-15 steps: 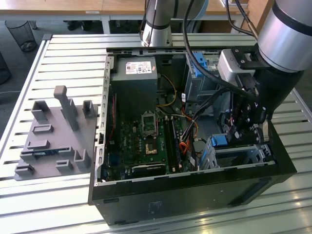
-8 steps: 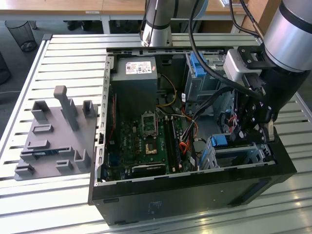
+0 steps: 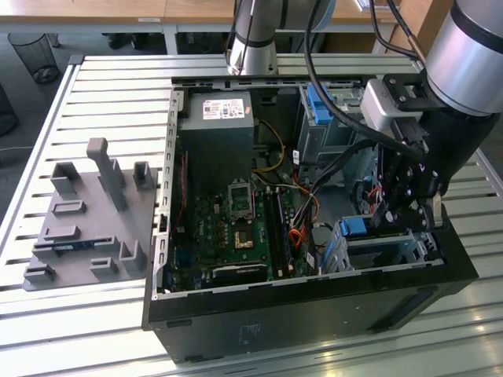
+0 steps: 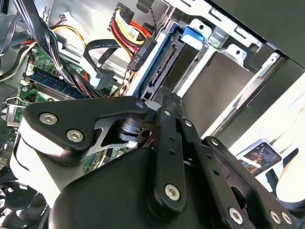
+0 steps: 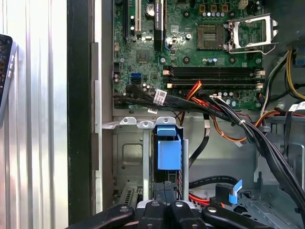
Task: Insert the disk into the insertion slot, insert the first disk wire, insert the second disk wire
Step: 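Insert the first disk wire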
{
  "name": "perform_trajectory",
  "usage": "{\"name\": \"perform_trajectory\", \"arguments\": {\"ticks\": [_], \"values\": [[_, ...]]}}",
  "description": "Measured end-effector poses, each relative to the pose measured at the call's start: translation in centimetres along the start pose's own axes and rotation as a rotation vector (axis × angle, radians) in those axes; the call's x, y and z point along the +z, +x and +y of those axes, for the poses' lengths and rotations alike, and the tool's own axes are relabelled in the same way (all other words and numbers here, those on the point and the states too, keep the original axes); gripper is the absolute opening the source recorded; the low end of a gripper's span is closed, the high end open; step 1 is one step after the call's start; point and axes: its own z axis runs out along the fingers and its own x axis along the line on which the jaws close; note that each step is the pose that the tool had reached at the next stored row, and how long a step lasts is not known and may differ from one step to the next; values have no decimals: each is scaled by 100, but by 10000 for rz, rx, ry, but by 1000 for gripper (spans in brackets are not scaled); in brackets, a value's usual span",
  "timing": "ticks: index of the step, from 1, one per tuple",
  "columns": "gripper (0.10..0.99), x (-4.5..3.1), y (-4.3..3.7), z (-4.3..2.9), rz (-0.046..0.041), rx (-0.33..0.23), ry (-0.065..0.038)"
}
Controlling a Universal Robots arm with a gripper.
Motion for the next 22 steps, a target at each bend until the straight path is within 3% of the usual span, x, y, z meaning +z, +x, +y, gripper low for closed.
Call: {"name": "perform_trajectory", "arguments": {"ticks": [13,22], "values": [[106,-82,0,0,0,0,0],[106,-94,-3,-7,2,0,0]]}}
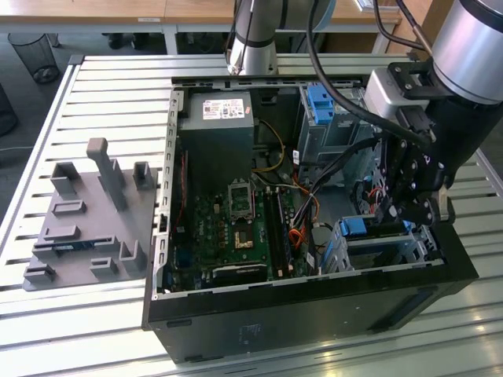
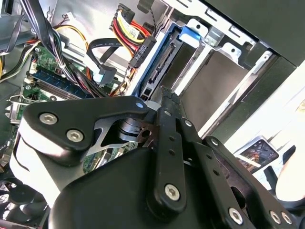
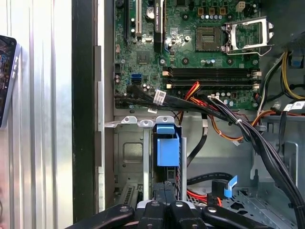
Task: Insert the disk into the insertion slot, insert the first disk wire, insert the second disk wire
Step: 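Insert the first disk wire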
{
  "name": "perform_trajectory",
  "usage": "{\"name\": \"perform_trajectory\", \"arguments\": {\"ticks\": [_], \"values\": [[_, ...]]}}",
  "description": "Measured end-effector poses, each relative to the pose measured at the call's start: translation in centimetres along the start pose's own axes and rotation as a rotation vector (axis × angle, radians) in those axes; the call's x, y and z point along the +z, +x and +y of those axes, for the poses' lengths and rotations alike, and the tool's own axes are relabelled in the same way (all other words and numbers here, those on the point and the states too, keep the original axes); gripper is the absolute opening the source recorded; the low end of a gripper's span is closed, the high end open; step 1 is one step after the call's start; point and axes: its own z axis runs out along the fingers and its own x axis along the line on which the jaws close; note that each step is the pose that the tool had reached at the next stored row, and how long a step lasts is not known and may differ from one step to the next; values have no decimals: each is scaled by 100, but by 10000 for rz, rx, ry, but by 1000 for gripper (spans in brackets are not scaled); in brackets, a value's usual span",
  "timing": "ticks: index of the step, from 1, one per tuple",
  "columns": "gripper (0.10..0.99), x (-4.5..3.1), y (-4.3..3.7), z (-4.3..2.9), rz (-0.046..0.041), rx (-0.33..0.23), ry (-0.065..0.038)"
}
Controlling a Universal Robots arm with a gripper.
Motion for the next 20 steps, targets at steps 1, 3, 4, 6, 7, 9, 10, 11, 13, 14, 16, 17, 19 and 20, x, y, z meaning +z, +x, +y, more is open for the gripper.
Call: {"name": "perform_trajectory", "arguments": {"ticks": [1,3,4,6,7,9,10,11,13,14,16,17,19,20], "values": [[106,0,-1,-3,-1,0,0],[106,0,-3,-14,-1,0,0],[106,0,-5,-21,0,0,0],[106,0,-6,-36,1,0,0],[106,0,-7,-46,-1,0,0],[106,1,-9,-65,-1,0,0],[106,1,-11,-77,-1,0,0],[106,1,-12,-87,-1,0,0],[106,1,-15,-103,-2,0,0],[106,1,-16,-107,-2,0,0],[106,1,-18,-113,-2,1,0],[106,1,-20,-115,-2,0,0],[106,1,-33,-116,-1,2,0],[106,1,-39,-117,-1,1,0]]}}
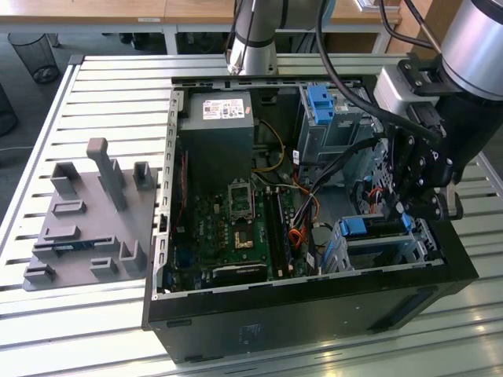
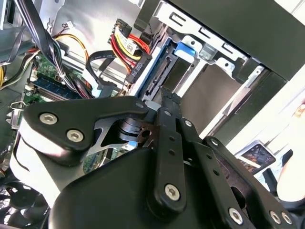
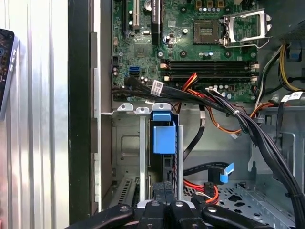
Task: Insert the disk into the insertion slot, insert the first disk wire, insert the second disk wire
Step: 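Insert the first disk wire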
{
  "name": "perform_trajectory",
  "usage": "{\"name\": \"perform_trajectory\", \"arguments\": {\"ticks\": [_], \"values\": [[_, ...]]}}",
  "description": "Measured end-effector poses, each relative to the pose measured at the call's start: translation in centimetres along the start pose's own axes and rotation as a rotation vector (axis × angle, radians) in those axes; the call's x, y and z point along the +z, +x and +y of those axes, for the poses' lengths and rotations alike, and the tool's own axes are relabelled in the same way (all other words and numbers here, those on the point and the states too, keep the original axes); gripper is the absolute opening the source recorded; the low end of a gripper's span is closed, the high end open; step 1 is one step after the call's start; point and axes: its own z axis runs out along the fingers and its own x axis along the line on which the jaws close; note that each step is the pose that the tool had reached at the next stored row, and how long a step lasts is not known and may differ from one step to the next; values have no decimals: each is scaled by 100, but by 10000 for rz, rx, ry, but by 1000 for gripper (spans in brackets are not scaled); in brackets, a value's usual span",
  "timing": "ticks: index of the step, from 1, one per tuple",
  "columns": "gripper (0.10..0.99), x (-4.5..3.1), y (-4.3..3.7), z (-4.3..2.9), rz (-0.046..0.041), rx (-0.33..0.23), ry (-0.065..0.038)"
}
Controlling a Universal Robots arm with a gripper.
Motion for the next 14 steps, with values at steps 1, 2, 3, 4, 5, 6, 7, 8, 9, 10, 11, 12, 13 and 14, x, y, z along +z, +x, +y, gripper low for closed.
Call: {"name": "perform_trajectory", "arguments": {"ticks": [1,2,3,4,5,6,7,8,9,10,11,12,13,14], "values": [[106,0,-8,0,0,-1,0],[106,0,-15,0,0,0,0],[106,0,-22,0,0,-1,0],[106,0,-31,0,0,-1,0],[106,0,-37,0,-1,-1,0],[106,-8,-39,0,4,-1,0],[106,-19,-41,0,2,-1,0],[106,-31,-43,0,0,-1,0],[106,-43,-46,0,-1,-1,0],[106,-53,-52,0,-2,-1,0],[106,-60,-58,0,-3,0,0],[106,-65,-66,0,-3,4,0],[106,-68,-75,1,0,8,0],[106,-68,-84,1,-2,12,0]]}}
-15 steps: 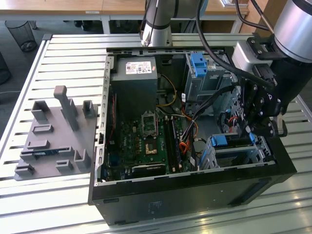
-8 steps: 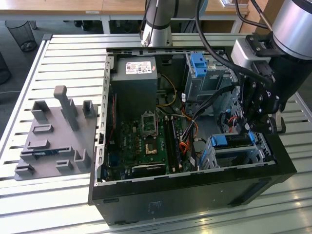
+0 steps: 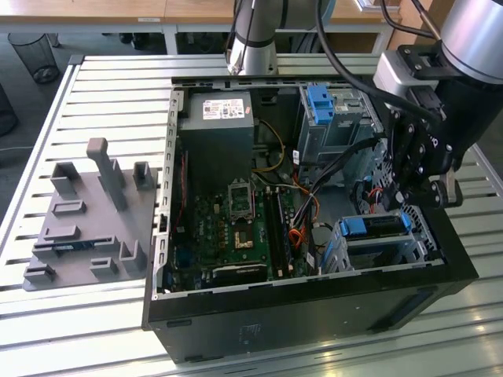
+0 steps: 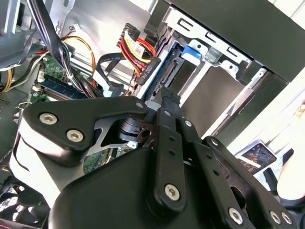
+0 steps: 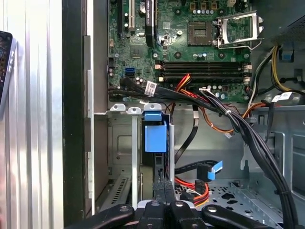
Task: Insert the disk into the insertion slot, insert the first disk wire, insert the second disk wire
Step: 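Insert the first disk wire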
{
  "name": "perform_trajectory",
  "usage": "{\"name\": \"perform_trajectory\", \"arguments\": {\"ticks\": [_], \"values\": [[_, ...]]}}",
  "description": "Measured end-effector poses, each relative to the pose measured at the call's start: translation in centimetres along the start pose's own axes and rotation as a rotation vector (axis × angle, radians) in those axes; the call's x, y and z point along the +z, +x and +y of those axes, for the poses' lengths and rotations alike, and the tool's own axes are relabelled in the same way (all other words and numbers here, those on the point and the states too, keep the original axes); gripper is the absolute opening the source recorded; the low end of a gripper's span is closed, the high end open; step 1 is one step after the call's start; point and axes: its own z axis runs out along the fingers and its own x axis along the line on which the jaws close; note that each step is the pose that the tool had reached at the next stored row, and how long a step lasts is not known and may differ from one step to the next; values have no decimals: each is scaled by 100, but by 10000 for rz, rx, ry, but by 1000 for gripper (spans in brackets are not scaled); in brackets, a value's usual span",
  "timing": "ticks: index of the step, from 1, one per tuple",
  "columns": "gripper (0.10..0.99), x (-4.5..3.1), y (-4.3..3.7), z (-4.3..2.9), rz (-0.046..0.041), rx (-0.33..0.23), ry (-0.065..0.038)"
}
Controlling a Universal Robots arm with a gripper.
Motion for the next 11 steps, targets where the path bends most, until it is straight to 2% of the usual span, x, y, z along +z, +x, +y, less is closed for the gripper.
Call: {"name": "perform_trajectory", "arguments": {"ticks": [11], "values": [[106,-2,-113,-1,-2,8,0]]}}
